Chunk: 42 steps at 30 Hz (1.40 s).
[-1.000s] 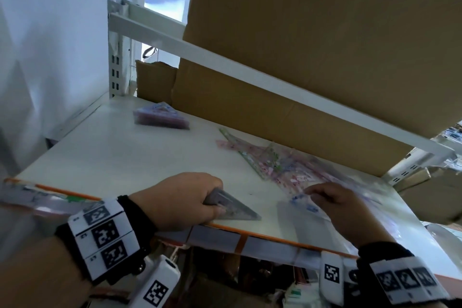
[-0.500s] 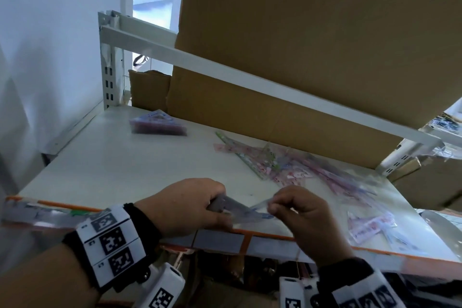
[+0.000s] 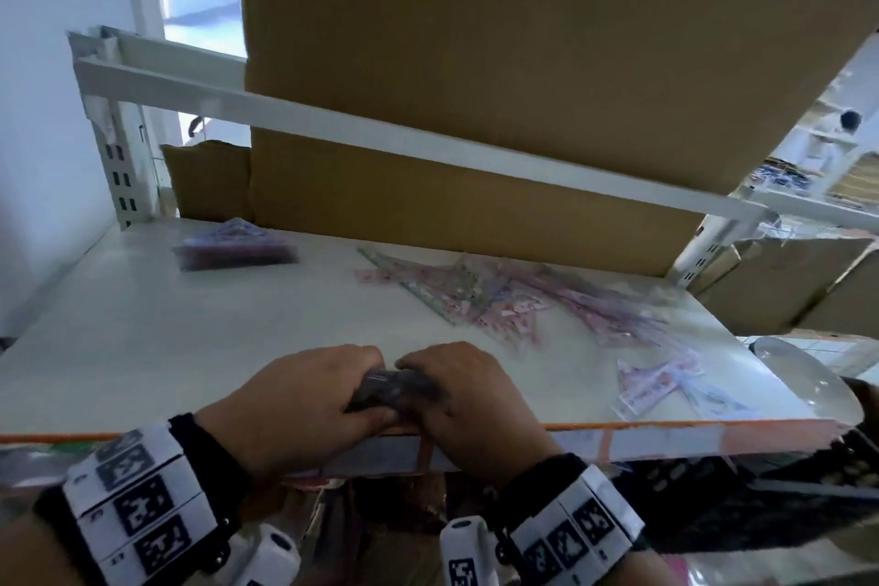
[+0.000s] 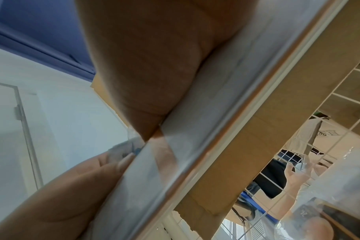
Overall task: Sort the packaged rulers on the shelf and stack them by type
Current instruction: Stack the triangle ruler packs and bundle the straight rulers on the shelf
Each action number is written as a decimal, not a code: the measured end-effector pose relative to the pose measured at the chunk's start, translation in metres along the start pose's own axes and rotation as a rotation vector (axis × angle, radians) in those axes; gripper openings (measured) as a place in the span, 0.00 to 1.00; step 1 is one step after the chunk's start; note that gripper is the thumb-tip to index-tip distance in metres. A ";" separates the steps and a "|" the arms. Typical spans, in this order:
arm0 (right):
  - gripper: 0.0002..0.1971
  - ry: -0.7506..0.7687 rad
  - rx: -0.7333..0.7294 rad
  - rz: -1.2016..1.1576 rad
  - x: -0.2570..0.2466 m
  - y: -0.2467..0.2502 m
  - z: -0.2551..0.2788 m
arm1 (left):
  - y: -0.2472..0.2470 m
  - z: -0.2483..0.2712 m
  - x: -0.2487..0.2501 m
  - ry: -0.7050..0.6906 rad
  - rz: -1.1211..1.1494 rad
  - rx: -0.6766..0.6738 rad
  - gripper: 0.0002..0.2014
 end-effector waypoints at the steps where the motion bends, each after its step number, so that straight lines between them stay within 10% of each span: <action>1: 0.13 0.030 -0.016 0.054 -0.002 0.000 -0.001 | -0.001 0.001 0.002 0.002 -0.019 0.005 0.15; 9: 0.28 0.051 -0.122 -0.131 -0.001 0.002 0.006 | -0.006 -0.008 0.016 0.037 -0.114 -0.075 0.34; 18: 0.32 -0.217 0.079 -0.850 0.022 0.015 0.014 | -0.015 -0.032 0.044 0.054 -0.112 -0.073 0.09; 27: 0.12 -0.312 0.310 -0.205 0.090 0.083 0.051 | -0.022 -0.059 0.058 0.046 -0.046 -0.042 0.13; 36: 0.44 -0.901 -0.362 0.205 0.224 0.144 0.161 | -0.025 -0.064 0.050 0.122 -0.012 -0.067 0.14; 42: 0.32 -0.870 -0.334 0.104 0.237 0.140 0.175 | -0.024 -0.063 0.051 0.131 0.004 -0.067 0.12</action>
Point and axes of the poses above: each hand's wrist, its own z-axis away from the middle knuckle, its own y-axis out of the back of the hand, x = y × z, the point moved 2 cm from there along -z, towards the middle knuckle, and after that the axes turned 9 degrees about y, right-handed, at the moved point
